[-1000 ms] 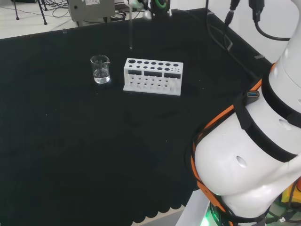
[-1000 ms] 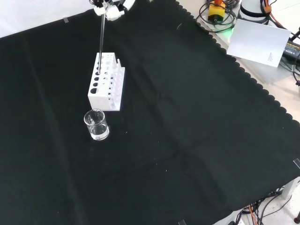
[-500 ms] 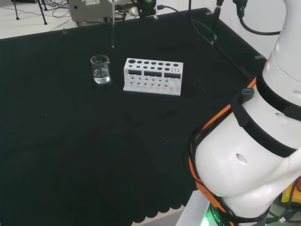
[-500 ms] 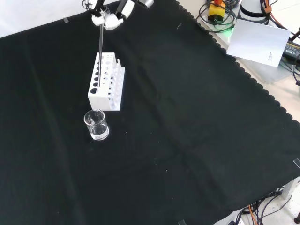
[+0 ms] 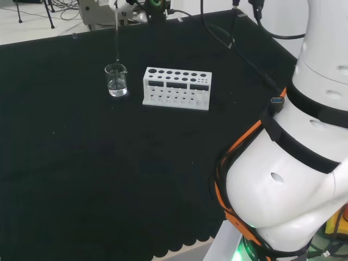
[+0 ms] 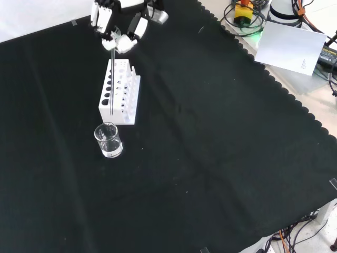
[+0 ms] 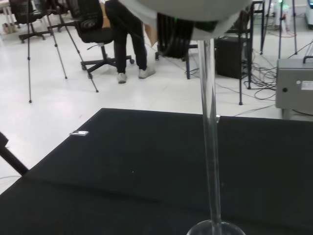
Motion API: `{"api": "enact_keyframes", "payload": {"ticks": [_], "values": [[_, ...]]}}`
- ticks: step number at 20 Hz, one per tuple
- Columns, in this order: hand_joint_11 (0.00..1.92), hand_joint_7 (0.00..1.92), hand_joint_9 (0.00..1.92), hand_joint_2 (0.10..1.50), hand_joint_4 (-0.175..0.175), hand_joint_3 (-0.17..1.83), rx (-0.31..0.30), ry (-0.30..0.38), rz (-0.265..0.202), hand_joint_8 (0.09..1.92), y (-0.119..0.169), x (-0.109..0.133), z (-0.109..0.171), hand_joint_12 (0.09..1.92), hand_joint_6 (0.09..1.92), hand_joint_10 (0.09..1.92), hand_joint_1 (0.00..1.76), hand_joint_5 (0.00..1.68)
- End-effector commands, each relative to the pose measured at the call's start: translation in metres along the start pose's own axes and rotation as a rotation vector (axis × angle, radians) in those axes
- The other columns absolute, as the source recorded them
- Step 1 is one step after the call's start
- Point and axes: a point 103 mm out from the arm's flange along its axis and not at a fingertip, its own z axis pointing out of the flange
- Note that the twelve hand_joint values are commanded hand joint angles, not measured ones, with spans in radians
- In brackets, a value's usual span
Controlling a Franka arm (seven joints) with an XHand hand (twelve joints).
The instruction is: Stir in the beaker to the left of the white test tube rack with the glass rod.
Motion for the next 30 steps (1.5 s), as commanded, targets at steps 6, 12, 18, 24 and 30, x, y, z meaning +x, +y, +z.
{"api": "enact_keyframes", "payload": {"ticks": [6,12,18,24,30], "values": [[1.23,1.19,1.66,0.74,-0.175,0.62,0.039,0.013,-0.054,1.08,0.014,-0.001,0.024,0.95,0.69,0.7,1.3,1.09],[1.23,1.19,1.66,0.74,-0.175,0.62,0.047,0.023,-0.042,1.08,0.016,-0.014,0.034,0.96,0.69,0.7,1.3,1.09],[1.22,1.2,1.66,0.74,-0.175,0.62,0.035,0.057,-0.016,1.08,0.018,-0.03,0.033,0.96,0.68,0.7,1.3,1.09],[1.22,1.19,1.66,0.74,-0.175,0.62,0.028,0.065,-0.026,1.08,0.023,-0.03,0.032,0.96,0.68,0.7,1.3,1.1],[1.22,1.2,1.66,0.74,-0.175,0.62,0.032,0.066,-0.039,1.08,0.026,-0.025,0.038,0.96,0.68,0.71,1.3,1.1]]}}
